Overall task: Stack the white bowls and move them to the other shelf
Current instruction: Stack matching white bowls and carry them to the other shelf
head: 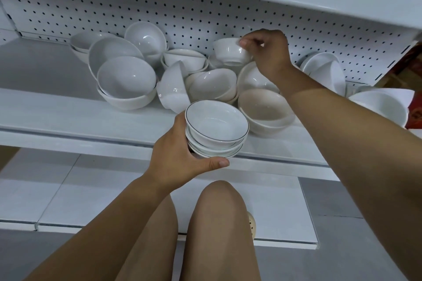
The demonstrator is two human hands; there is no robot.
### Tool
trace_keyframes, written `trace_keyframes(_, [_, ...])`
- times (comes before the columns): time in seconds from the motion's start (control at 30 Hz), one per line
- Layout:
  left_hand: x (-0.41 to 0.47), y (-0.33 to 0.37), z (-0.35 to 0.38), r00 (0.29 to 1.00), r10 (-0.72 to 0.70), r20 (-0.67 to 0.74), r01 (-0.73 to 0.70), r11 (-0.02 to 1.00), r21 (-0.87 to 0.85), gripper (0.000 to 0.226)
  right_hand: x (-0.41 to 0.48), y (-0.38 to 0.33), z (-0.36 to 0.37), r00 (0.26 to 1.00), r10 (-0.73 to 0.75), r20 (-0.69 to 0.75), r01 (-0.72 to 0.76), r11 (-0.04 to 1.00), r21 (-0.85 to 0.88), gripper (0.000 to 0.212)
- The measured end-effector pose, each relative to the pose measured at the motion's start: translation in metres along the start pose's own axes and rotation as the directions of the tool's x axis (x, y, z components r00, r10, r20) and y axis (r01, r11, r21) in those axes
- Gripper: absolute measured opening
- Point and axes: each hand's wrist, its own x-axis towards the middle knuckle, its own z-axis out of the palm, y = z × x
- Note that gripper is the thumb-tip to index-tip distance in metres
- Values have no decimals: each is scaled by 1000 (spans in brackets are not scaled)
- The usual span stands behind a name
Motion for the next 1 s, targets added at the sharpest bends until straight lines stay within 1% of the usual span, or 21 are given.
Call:
trace_keyframes(0.17, [0,-1,0,1000,3,4,-3,1000,11,113,-29,-17,-15,987,23,-159,-5,993,115,16])
trace_keyframes(0.23, [-1,-1,0,1000,2,4,-2,1000,24,111,-43,-25,-22,976,42,-215,-6,986,165,15])
trace_keyframes(0.3, [-1,0,0,1000,-2,7,2,1000,22,109,-60,-34,-28,967,76,-242,-30,981,191,10])
trace_keyframes(0.37, [-1,0,0,1000,-3,5,3,1000,18,108,-81,-44,-33,968,96,-232,-42,973,226,4])
trace_keyframes(0.5, [-1,0,1,1000,-10,-5,10,1000,16,109,-120,-63,-40,978,74,-197,-20,963,268,10])
trace_keyframes(0.7, [-2,1,2,1000,-13,-13,13,1000,12,108,-161,-83,-40,983,-40,-177,81,969,232,9])
trace_keyframes(0.8, [-2,1,1,1000,-20,-19,20,1000,8,109,-180,-83,-30,978,-104,-178,141,968,208,12])
trace_keyframes(0.9, [-2,3,1,1000,-21,-12,21,1000,14,110,-194,-82,-20,976,-130,-177,167,964,207,14])
trace_keyframes(1.0, [-2,2,1,1000,-18,-10,18,1000,4,111,-197,-83,-14,976,-160,-151,189,961,204,8])
